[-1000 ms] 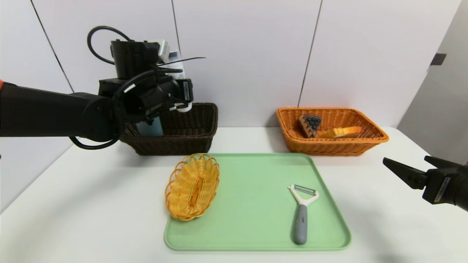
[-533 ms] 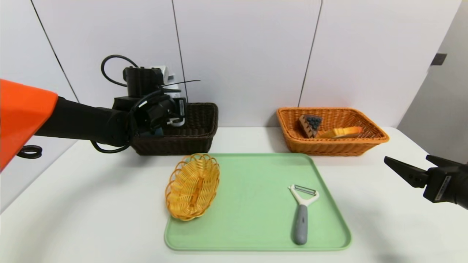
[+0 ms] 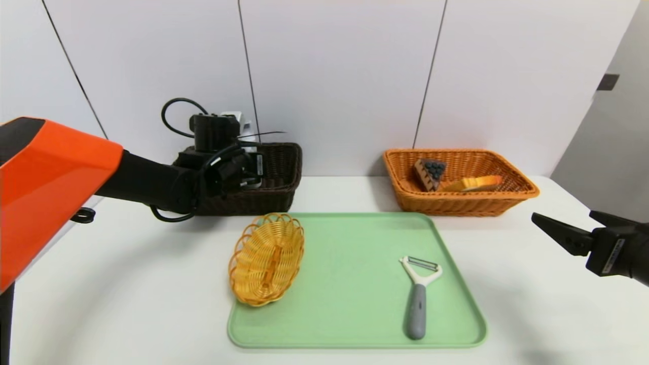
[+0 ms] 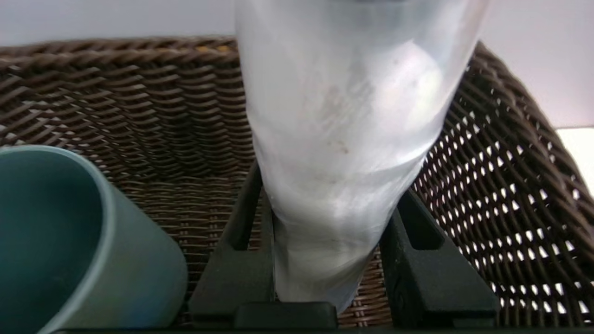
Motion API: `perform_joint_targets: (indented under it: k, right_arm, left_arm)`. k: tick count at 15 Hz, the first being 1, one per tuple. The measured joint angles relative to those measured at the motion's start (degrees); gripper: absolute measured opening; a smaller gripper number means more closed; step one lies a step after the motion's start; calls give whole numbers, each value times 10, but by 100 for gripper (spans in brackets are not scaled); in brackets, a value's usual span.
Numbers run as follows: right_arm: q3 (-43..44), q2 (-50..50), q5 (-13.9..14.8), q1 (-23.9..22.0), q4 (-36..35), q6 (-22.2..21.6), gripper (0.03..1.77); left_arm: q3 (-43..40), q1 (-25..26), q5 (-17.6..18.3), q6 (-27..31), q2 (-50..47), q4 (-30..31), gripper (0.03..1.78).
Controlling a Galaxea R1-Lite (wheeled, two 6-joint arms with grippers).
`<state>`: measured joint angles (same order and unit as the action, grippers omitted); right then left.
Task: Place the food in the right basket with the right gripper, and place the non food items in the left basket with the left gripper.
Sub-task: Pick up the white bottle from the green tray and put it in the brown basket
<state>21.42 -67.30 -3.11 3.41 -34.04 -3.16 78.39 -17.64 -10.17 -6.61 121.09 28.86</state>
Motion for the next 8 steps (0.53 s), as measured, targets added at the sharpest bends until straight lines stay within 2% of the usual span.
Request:
perform_joint_targets:
  k: [8]
  right_arm:
    - [1,0,1,0,0,0,170]
  left_arm:
    - [31,1,-3,1,31,0,63]
